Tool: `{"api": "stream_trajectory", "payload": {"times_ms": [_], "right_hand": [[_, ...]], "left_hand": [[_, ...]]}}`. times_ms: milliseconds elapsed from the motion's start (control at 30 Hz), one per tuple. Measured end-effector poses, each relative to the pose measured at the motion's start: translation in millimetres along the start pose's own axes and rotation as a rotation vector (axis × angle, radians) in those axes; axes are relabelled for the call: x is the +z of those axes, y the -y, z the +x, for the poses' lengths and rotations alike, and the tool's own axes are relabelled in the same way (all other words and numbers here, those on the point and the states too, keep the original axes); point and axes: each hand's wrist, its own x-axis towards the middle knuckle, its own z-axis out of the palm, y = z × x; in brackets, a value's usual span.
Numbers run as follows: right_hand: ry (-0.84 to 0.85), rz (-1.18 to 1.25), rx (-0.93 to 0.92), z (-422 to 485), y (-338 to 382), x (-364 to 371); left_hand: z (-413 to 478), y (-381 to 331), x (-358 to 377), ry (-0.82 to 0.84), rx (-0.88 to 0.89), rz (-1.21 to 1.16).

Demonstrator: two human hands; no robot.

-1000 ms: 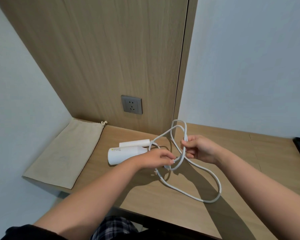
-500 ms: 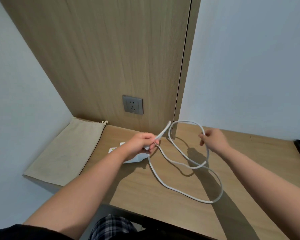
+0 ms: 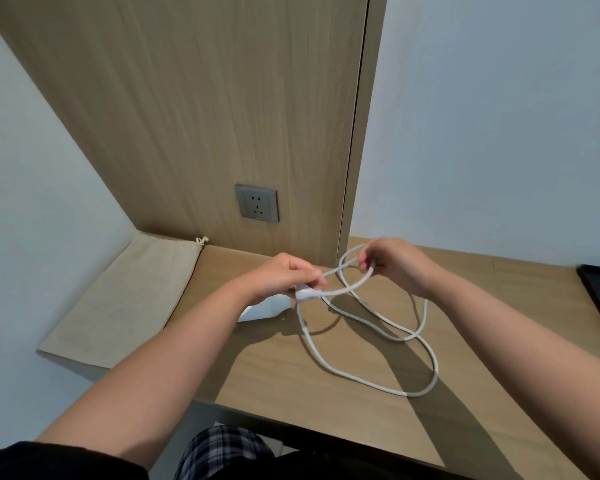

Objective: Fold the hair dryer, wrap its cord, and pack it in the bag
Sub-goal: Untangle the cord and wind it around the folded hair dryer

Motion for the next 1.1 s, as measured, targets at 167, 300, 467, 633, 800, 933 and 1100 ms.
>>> {"api": "stream_trajectory", "payload": {"times_ms": [167,300,467,633,800,933,1100], "right_hand": [[-0.169,-0.112,-0.098,-18.4,-12.3,-14.2],[-0.268,-0.036,-0.030,-28.2,-13.2,-26.6],[-0.100,-0.358,0.294,-42.1,-36.0,-66.4],[-0.001,-0.757,0.506,-56.0,-66.8,-80.0],[0.005,-0.697,0.079,-41.0,-58.5,-45.0],[0.093,-0.869,0.003,-30.1,-48.2,-31.8],[0.065,-1.385,0.189,-38.6,-52.2,-52.8]], "left_hand": [[30.8,44.0,23.8,-0.334,-0.189,0.295],[52.1,53.0,55.4,-0.178,-0.294,0.096],[56.7,48.7,86.8,-0.100,-0.370,-0.376],[51.2,38.4,88.9,-0.004,-0.162,-0.131],[46.7,27.0,88.9,0.097,-0.042,0.009],[54.4,25.2,94.5,-0.010,-0.045,0.049],[77.7,48.3,85.1,-0.020,-0.109,0.467]]}}
